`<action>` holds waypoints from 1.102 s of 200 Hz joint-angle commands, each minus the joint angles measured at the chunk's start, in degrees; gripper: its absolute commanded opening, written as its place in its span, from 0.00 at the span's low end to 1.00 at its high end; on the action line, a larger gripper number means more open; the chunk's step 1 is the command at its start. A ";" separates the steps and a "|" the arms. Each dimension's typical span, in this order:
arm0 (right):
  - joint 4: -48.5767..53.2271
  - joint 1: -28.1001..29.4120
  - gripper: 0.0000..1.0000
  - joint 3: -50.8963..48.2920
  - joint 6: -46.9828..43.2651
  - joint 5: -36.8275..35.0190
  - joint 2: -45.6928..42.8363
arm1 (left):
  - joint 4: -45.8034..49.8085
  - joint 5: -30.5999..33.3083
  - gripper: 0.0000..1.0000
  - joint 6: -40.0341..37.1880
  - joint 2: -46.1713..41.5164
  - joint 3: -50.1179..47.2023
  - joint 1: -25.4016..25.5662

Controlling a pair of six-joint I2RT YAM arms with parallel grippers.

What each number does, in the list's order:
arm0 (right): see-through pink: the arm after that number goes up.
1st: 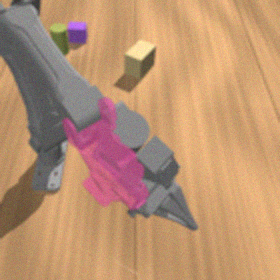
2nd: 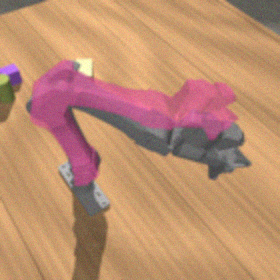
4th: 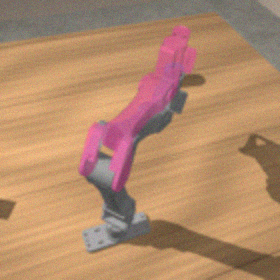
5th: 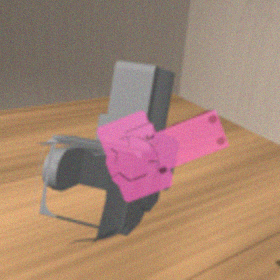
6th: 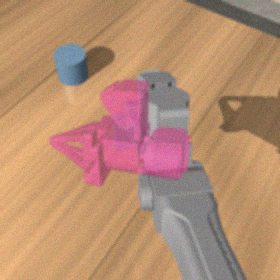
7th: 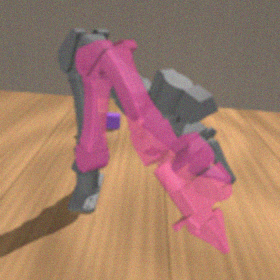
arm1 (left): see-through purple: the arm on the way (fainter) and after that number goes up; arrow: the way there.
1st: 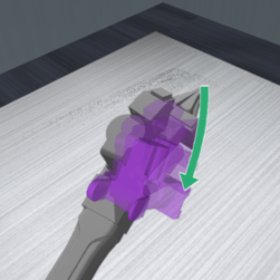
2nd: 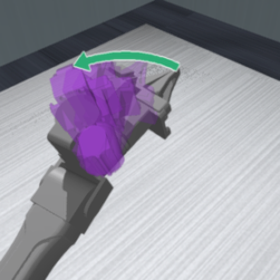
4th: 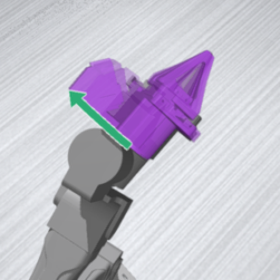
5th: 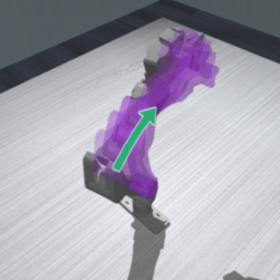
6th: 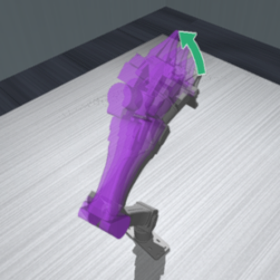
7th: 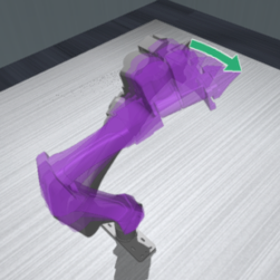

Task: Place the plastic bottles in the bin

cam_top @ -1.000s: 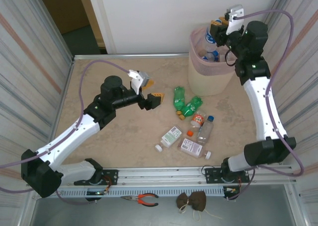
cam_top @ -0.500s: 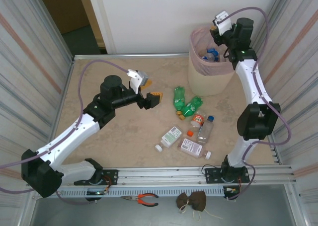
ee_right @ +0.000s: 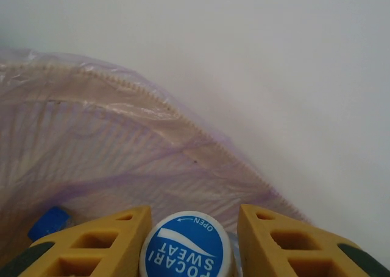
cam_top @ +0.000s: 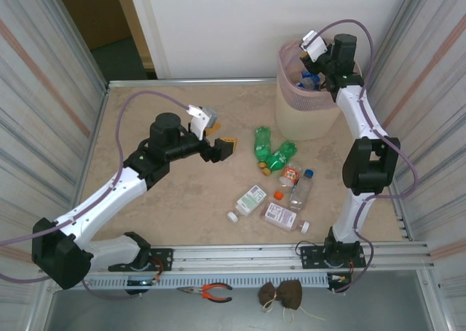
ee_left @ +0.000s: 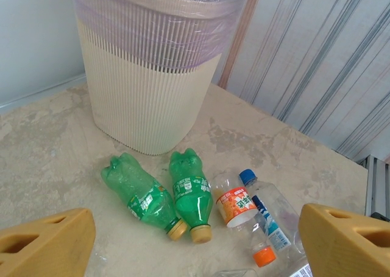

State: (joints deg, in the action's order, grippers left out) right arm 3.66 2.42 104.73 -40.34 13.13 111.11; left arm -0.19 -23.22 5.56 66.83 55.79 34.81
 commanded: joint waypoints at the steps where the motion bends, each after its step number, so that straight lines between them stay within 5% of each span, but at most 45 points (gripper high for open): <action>1: 1.92 1.06 0.47 -0.85 -0.79 1.18 1.55 | -0.27 0.57 0.87 0.57 -0.84 -0.02 -0.46; 85: 5.72 3.21 0.64 2.19 6.84 5.66 -5.32 | 6.50 3.76 0.85 -1.75 -0.34 2.30 -0.52; 220: 13.06 3.07 0.62 -6.75 28.29 1.04 -22.95 | 15.69 7.60 0.81 -8.42 6.72 5.42 7.53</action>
State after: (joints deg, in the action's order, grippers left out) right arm 14.26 5.67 100.14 -19.64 16.84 90.19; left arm 13.30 -16.82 -1.15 72.90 59.61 41.45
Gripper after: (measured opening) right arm 0.630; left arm 0.814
